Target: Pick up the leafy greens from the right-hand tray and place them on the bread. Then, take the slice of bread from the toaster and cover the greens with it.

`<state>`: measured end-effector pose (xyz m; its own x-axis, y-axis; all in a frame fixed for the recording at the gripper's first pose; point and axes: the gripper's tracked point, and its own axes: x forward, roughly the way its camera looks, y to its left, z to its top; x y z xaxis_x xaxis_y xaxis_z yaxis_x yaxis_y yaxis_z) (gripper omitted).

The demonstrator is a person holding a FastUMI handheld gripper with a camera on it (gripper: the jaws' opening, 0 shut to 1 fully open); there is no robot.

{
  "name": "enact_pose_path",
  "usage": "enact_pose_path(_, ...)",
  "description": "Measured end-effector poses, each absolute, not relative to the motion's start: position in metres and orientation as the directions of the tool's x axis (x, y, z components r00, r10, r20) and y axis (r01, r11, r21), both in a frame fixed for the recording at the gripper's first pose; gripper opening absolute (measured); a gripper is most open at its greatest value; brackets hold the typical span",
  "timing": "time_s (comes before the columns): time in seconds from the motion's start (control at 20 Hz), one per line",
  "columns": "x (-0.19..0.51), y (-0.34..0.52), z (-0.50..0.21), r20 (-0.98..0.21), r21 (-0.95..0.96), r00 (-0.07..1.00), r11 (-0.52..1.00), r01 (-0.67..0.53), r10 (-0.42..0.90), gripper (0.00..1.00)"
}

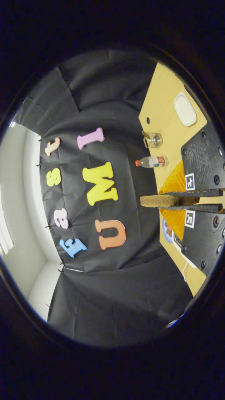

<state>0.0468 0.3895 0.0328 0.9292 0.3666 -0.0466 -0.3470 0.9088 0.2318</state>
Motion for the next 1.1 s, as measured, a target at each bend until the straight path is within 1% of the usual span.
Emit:
enact_pose_path(0.2,0.054,0.367,-0.004,-0.079,0.180,0.931,0.923,-0.339,0.357,0.08)
enact_pose_path(0.45,0.063,0.374,-0.057,-0.177,0.229,0.912,0.916,-0.328,0.371,0.08)
enact_pose_path(0.75,0.068,0.399,-0.111,-0.258,0.288,0.887,0.907,-0.307,0.383,0.08)
enact_pose_path(0.95,0.070,0.407,-0.131,-0.303,0.328,0.865,0.896,-0.299,0.399,0.08)
enact_pose_path(1.1,0.073,0.395,-0.135,-0.304,0.345,0.874,0.899,-0.269,0.378,0.08)
